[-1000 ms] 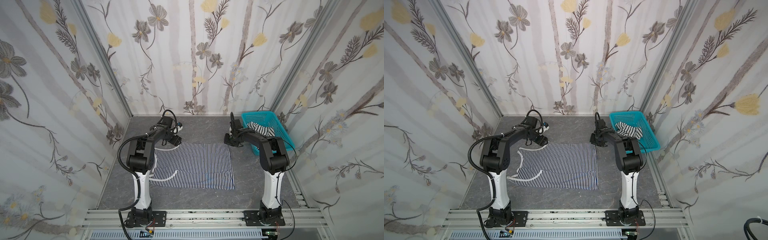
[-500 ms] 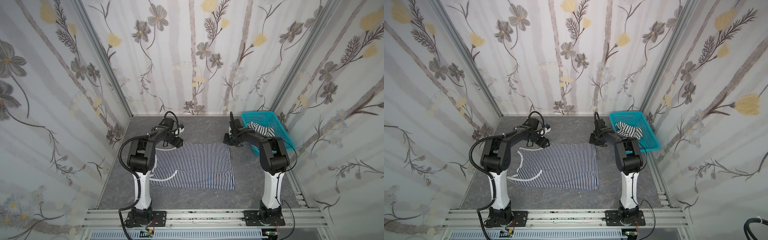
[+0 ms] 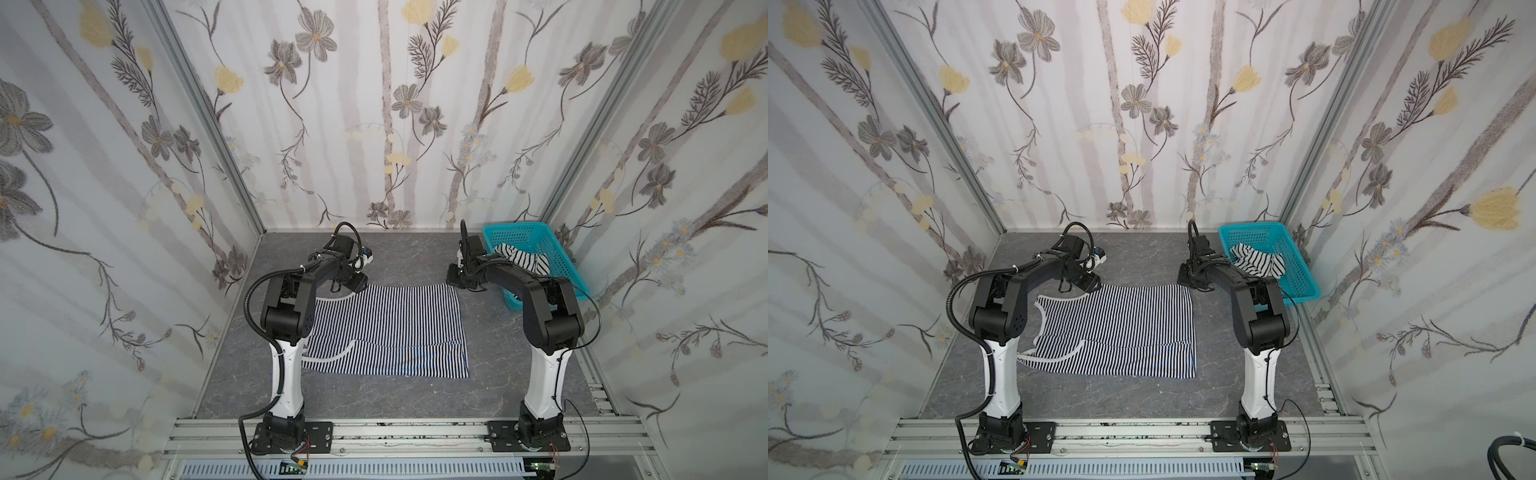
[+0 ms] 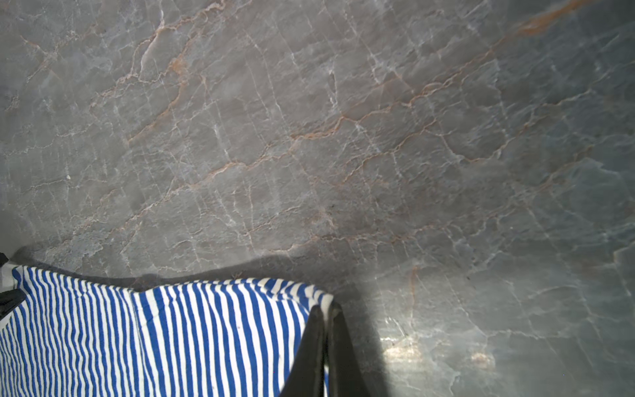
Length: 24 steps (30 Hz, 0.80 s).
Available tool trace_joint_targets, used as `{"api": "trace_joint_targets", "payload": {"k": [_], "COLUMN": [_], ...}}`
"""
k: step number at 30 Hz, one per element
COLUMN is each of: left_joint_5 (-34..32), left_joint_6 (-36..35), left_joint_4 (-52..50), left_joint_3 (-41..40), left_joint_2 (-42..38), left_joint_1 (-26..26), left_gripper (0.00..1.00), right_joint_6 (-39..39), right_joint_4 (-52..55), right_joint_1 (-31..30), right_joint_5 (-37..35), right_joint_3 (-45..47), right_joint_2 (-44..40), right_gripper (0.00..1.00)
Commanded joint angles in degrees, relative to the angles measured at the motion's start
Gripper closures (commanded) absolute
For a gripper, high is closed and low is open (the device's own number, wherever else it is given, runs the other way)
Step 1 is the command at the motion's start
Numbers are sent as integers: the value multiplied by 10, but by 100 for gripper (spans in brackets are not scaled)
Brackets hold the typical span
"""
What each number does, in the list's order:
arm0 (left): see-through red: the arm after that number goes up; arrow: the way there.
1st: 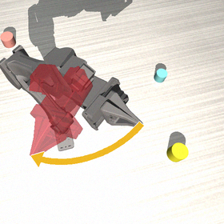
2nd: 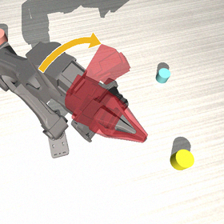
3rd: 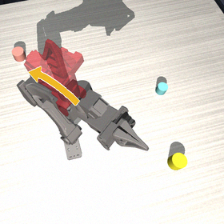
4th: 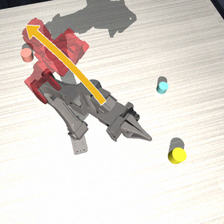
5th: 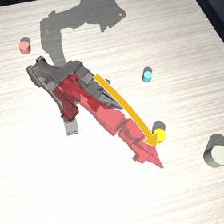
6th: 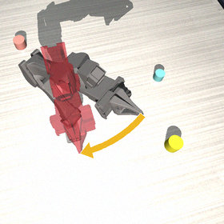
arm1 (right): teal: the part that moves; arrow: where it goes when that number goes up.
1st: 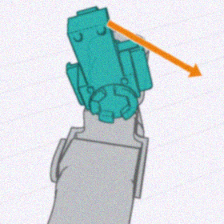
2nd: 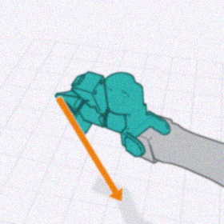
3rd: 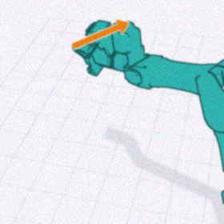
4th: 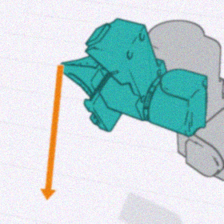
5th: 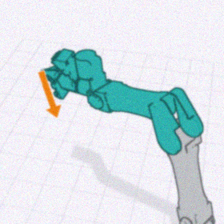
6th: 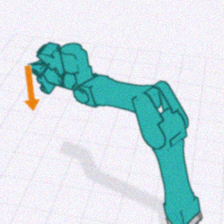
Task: Fold and stack tank tops
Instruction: Fold the tank top at the center of the table.
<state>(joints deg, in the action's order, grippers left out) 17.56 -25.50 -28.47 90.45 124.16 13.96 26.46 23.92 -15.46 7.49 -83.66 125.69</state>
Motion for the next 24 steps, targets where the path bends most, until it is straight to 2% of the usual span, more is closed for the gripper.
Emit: {"api": "trace_joint_targets", "payload": {"k": [1, 5, 13, 14, 17, 18, 24], "left_joint_5": [-4, -2, 6, 9, 12, 11, 13], "left_joint_6": [-7, -8, 9, 10, 8, 8, 2], "left_joint_4": [-3, -2, -2, -2, -2, -2, -1], "left_joint_3": [-5, -5, 16, 16, 12, 10, -12], "left_joint_2": [2, 6, 20, 20, 15, 12, -20], "left_joint_1": [1, 5, 6, 6, 8, 8, 8], "left_gripper": [58, 63, 67, 71, 96, 100, 100], "right_joint_6": [-4, -2, -4, -4, -5, -5, -6], "right_joint_4": [-15, -19, -26, -26, -30, -31, -32], "right_joint_1": [-1, 0, -1, -1, 0, 0, 2], "right_joint_5": [0, 2, 2, 2, -2, -3, -4], "right_joint_3": [1, 6, 21, 23, 30, 32, 45], "right_joint_2": [-5, -8, -11, -14, -20, -22, -42], "right_gripper": [98, 99, 100, 100, 100, 100, 100]}}
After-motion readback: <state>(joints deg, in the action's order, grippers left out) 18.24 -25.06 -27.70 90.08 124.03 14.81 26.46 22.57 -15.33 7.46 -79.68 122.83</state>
